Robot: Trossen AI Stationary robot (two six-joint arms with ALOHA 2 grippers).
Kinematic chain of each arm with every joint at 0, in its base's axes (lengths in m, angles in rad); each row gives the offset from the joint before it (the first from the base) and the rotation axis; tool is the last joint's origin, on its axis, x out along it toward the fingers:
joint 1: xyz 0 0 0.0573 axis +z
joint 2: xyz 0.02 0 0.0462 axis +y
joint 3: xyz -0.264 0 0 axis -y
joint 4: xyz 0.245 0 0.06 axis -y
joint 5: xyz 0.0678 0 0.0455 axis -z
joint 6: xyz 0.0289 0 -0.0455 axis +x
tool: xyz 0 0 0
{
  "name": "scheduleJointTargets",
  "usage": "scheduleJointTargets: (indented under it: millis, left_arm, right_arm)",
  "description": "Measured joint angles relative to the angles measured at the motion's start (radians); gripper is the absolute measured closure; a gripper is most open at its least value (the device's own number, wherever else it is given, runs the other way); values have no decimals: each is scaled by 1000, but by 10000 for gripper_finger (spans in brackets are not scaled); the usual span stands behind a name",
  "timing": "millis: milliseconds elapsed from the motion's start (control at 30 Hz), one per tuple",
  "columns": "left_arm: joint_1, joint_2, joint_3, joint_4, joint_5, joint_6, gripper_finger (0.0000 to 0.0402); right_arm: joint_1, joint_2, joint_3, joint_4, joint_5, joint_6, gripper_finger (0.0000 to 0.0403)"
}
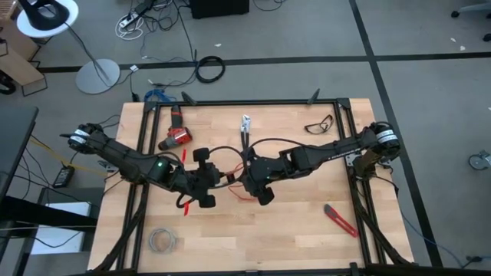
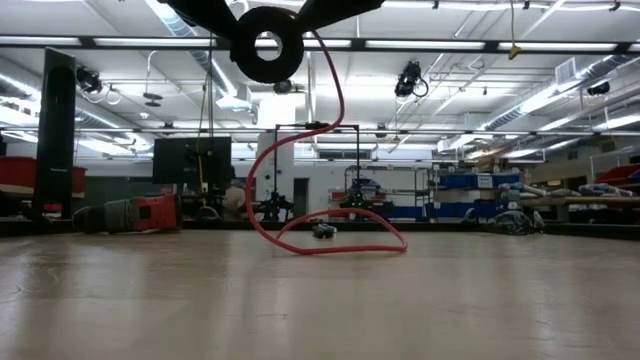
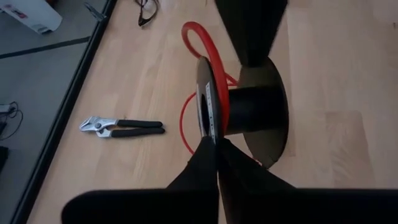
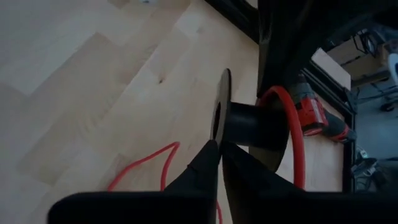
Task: Coil cords
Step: Coil the red wire onto the black spool
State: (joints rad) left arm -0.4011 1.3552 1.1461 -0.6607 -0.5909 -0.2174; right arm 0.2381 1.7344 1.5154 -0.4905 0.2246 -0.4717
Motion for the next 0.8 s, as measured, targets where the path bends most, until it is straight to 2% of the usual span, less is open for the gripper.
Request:
scheduleJointTargets:
  millis: [333, 433, 800]
  left_arm:
    - [0, 0, 0, -28, -6, -20, 401]
    - [0, 0, 0, -34, -11, -23, 401]
    - [0, 0, 0, -35, -24, -24, 401]
  right_arm:
    - [68, -14, 0, 24, 245, 3, 314]
    - [82, -20, 0, 38, 320, -5, 306]
    - [28, -23, 0, 23, 337, 69, 328]
